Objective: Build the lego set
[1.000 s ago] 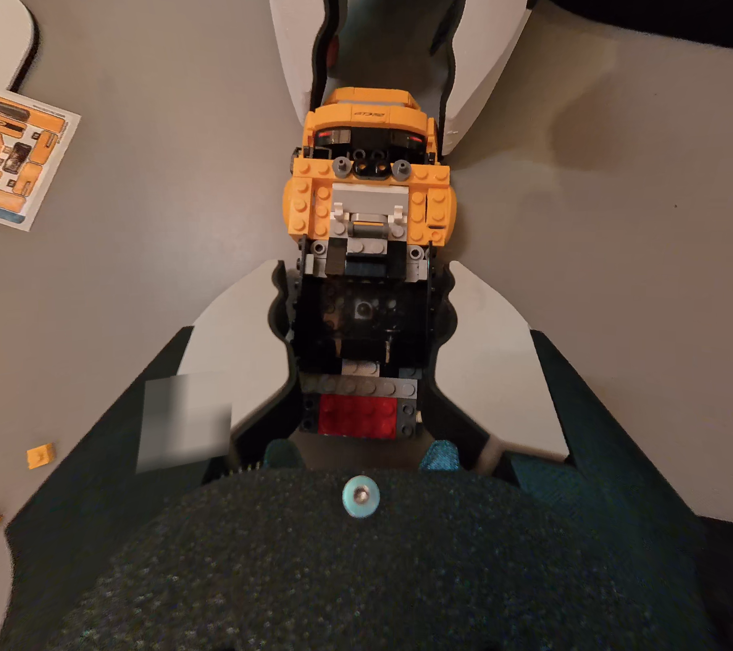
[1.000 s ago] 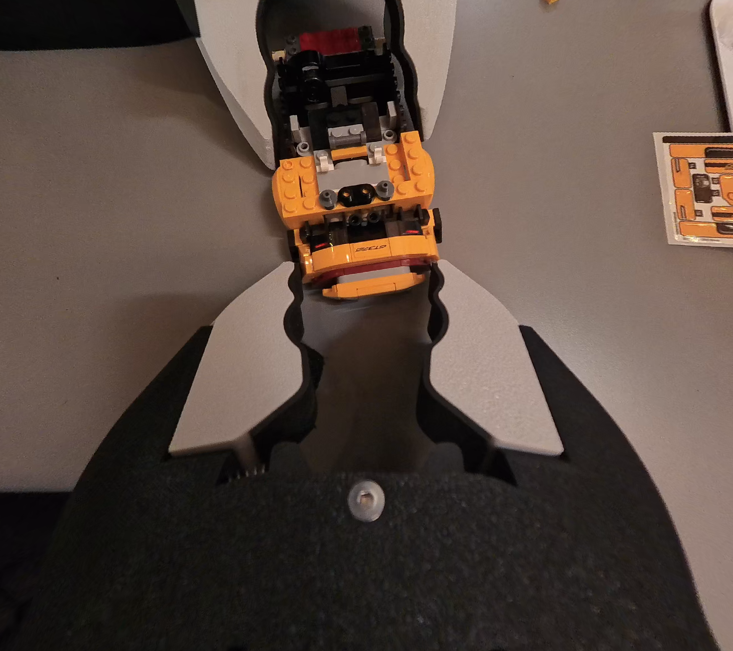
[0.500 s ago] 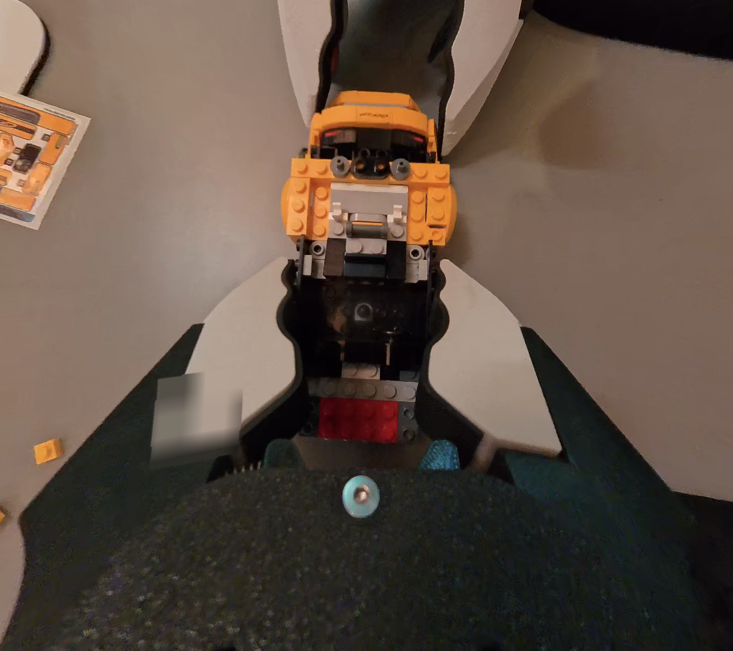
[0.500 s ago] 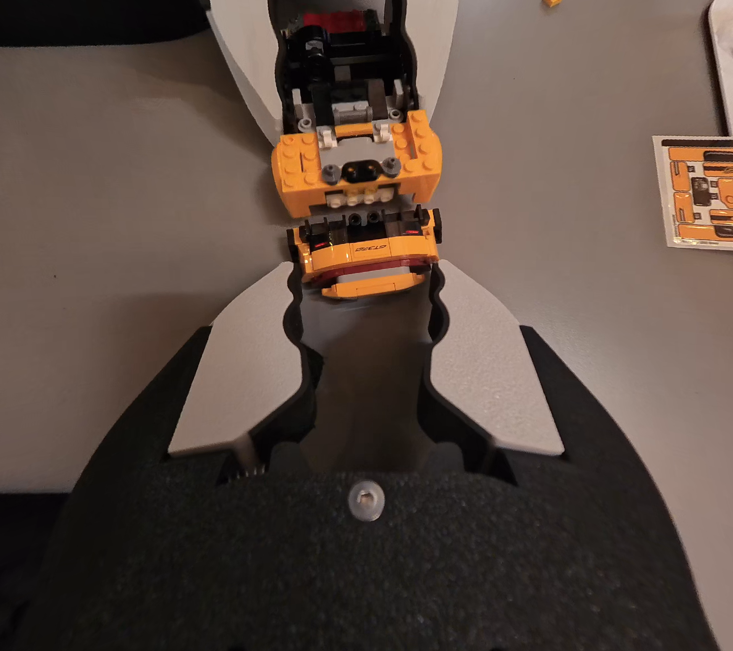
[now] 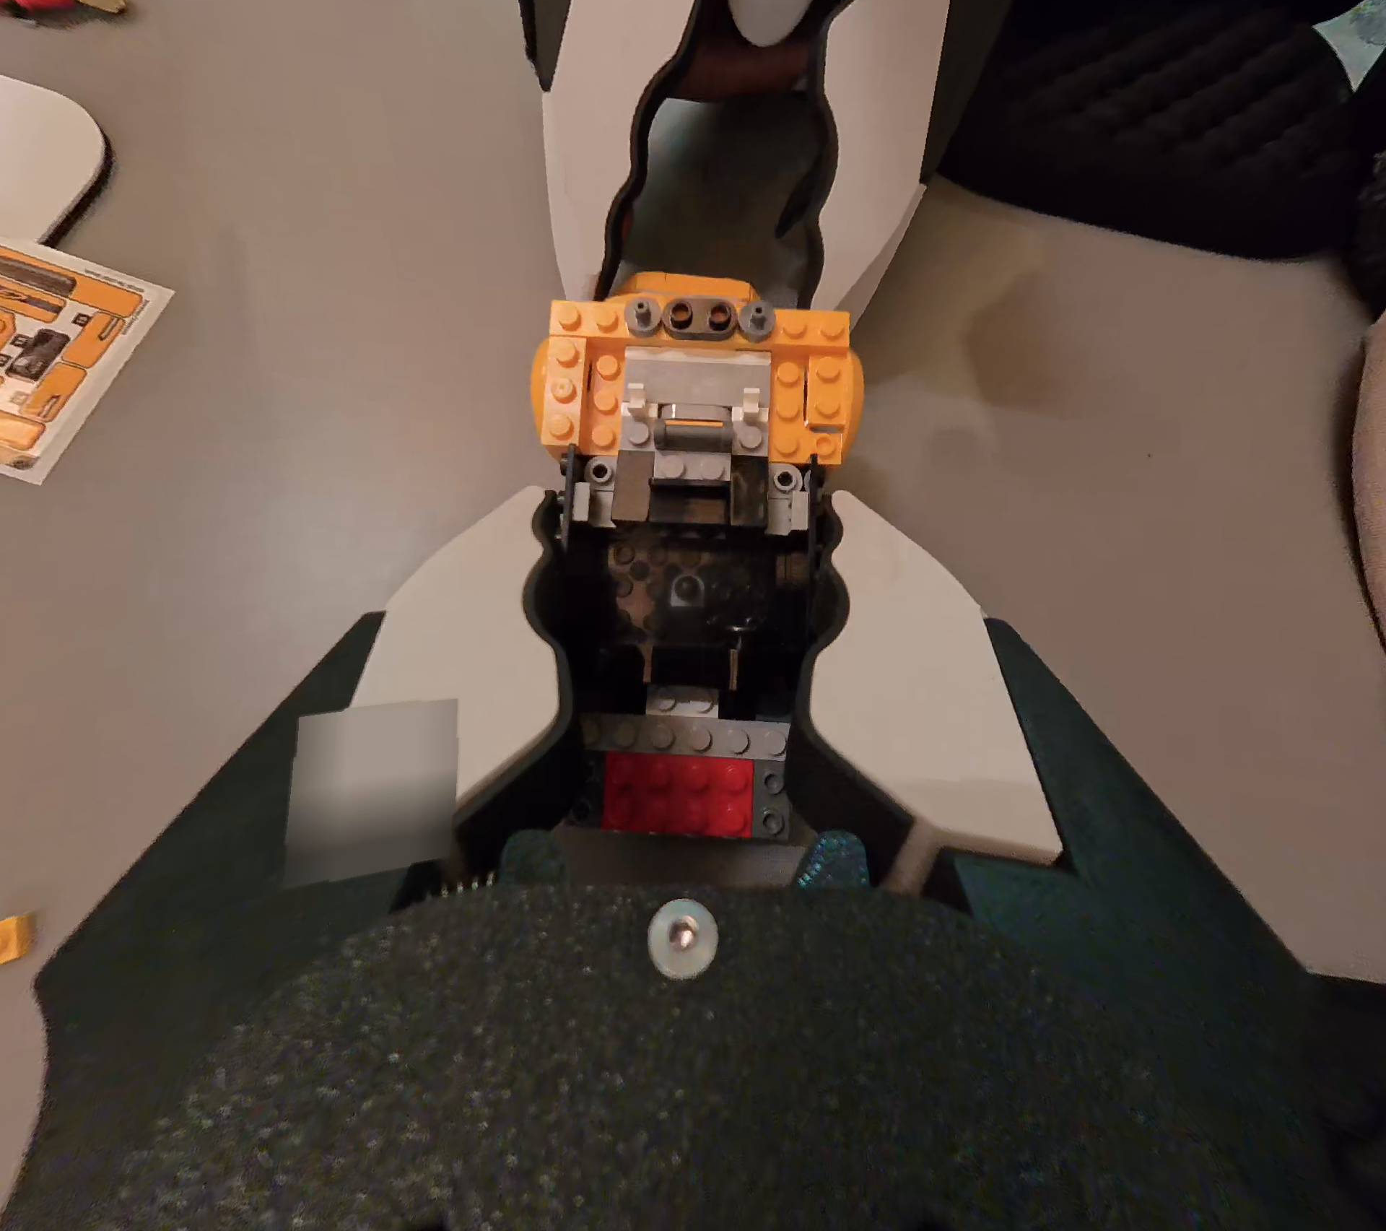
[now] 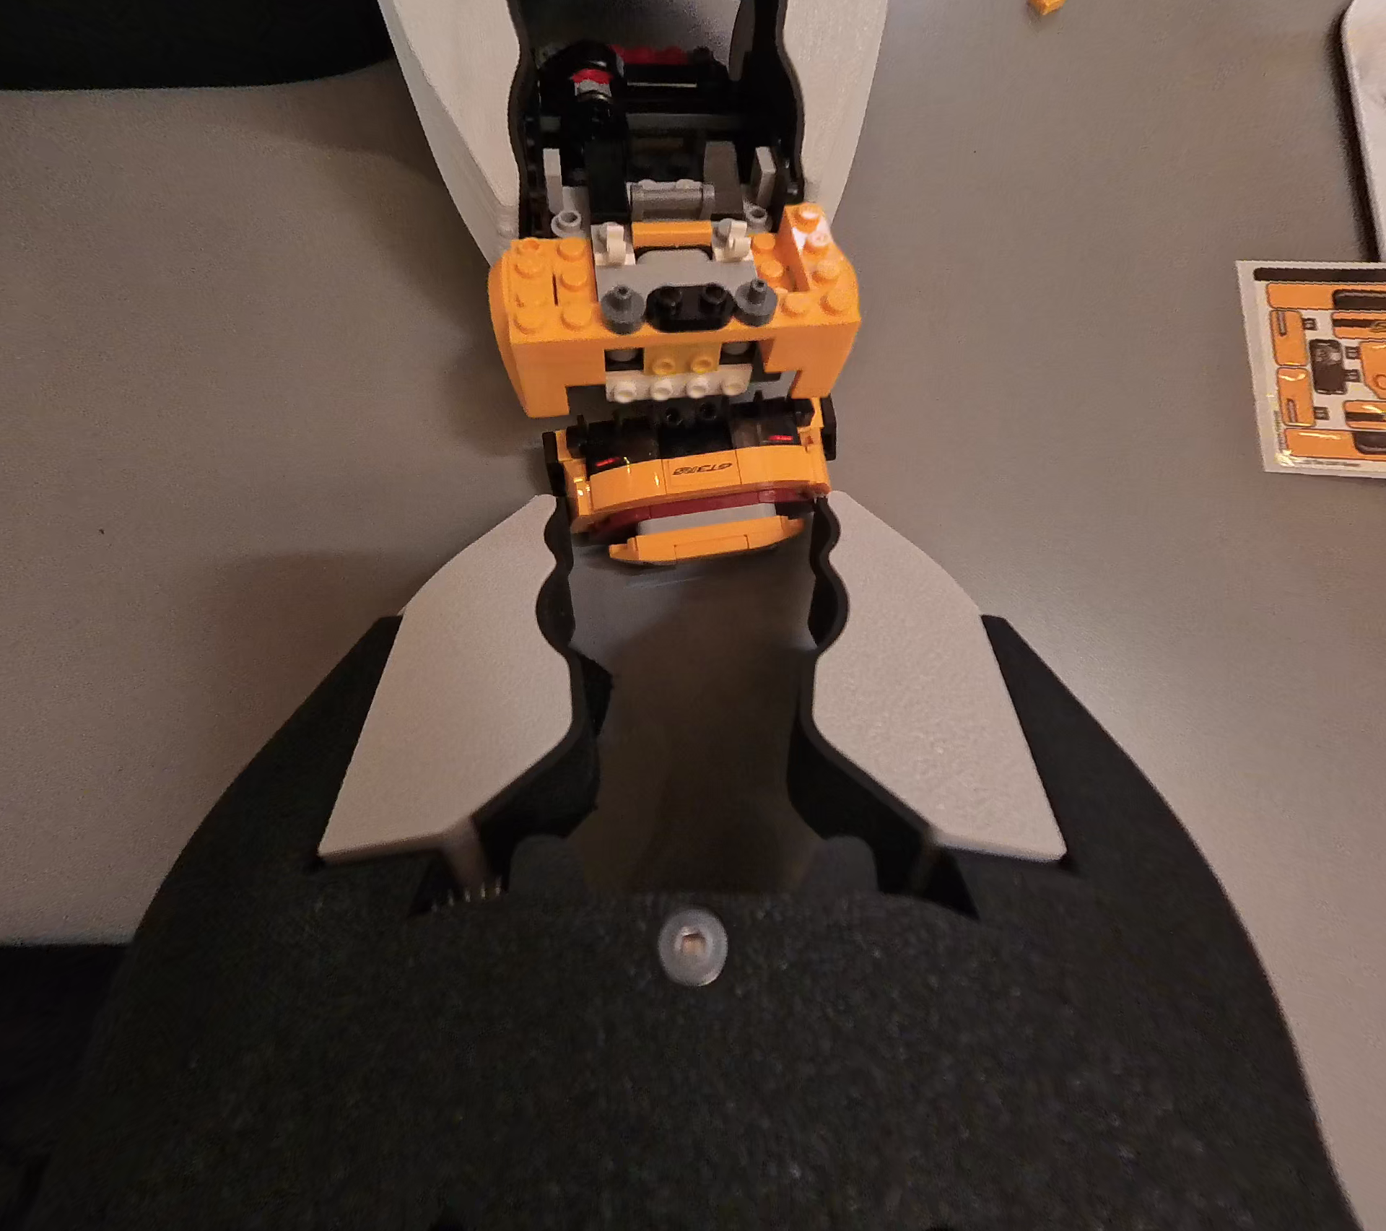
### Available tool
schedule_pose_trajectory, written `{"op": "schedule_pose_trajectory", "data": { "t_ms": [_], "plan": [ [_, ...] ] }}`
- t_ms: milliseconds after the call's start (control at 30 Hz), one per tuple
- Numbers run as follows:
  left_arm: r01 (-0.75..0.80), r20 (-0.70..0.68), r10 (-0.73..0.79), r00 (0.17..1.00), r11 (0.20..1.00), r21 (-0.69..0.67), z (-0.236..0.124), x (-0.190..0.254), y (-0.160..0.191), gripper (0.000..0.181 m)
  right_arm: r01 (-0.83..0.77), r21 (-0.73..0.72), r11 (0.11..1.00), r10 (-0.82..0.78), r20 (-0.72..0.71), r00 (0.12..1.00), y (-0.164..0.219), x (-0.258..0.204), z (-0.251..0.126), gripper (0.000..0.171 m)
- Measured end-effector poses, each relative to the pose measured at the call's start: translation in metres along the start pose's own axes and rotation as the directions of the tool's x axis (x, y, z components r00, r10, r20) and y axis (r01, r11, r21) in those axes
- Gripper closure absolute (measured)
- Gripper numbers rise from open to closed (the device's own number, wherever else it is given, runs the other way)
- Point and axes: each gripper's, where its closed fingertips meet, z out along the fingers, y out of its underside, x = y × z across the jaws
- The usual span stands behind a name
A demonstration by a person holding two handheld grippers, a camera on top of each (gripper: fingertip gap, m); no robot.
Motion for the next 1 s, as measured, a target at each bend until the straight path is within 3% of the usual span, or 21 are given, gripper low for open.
{"op": "schedule_pose_trajectory", "data": {
  "t_ms": [600, 1000],
  "plan": [
    [-0.028, 0.026, 0.028, 0.999, 0.999, -0.019, 0.001, -0.003, 0.004, 0.117, -0.002, 0.007, 1.0, 0.002, 0.001, 1.0, 0.0, 0.0, 0.001, 0.11],
    [-0.039, 0.064, 0.046, 0.997, 0.994, -0.105, 0.002, -0.008, 0.016, 0.117, -0.027, 0.026, 0.999, 0.026, 0.024, 0.999, 0.0, 0.001, -0.003, 0.111]
  ]
}}
